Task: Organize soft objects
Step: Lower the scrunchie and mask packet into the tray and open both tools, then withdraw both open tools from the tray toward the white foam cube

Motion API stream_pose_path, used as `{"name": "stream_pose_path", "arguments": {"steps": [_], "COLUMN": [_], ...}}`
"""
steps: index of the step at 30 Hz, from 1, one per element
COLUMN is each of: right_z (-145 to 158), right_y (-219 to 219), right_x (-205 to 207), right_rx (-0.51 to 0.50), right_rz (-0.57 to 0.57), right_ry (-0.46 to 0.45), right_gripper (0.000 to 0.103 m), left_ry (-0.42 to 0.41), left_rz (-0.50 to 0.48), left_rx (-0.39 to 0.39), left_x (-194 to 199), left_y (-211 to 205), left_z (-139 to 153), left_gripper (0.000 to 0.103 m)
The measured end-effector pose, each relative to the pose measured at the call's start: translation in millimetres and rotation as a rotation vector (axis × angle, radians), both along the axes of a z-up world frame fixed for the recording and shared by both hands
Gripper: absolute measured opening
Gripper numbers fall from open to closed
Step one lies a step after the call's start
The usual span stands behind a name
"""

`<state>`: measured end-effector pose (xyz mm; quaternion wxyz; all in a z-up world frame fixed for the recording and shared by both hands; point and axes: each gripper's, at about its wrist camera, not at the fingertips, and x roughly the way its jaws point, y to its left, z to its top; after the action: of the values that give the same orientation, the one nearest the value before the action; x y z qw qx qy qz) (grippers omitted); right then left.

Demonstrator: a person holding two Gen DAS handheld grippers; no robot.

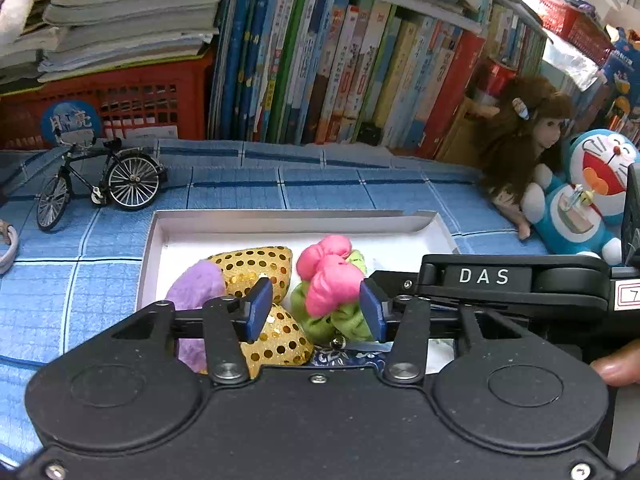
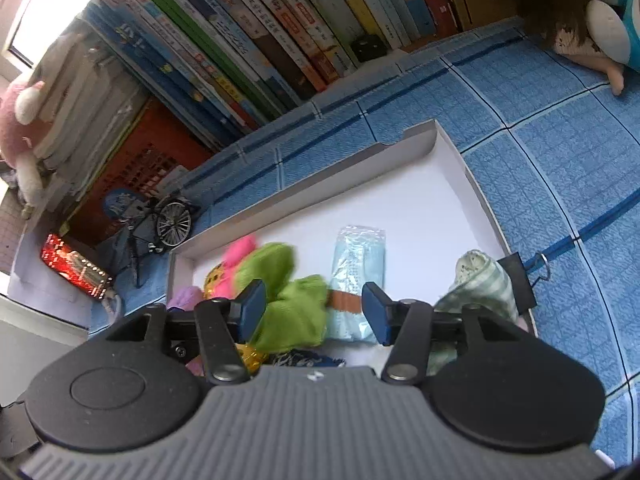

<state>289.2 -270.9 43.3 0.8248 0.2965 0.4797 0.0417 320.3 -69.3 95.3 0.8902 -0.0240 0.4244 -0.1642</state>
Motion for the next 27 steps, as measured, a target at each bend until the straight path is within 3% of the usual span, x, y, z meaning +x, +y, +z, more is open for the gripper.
{"name": "stream_pose_path", "arguments": {"steps": [7, 16, 27], "right_z": [23, 63, 96], "right_y": [-7, -22, -59], "right_x": [-26, -78, -150], "right_rx": [-0.005, -0.123, -0.191], "right_rz": [0.043, 0.105, 0.127], "right_ry": [-0.08, -0.259, -0.403], "right_gripper": [0.071, 0.079, 0.086], "left_ry": [-0.068, -0.173, -0.264], "left_rz": [-0.009, -0.065, -0.189], "left_rx": [0.001, 0.003, -0.096], "left_x": [-32, -89, -172], "left_y": [3, -6, -20], "left_z": [24, 54, 79], "left_gripper": [0.058, 0.074, 0.077]}}
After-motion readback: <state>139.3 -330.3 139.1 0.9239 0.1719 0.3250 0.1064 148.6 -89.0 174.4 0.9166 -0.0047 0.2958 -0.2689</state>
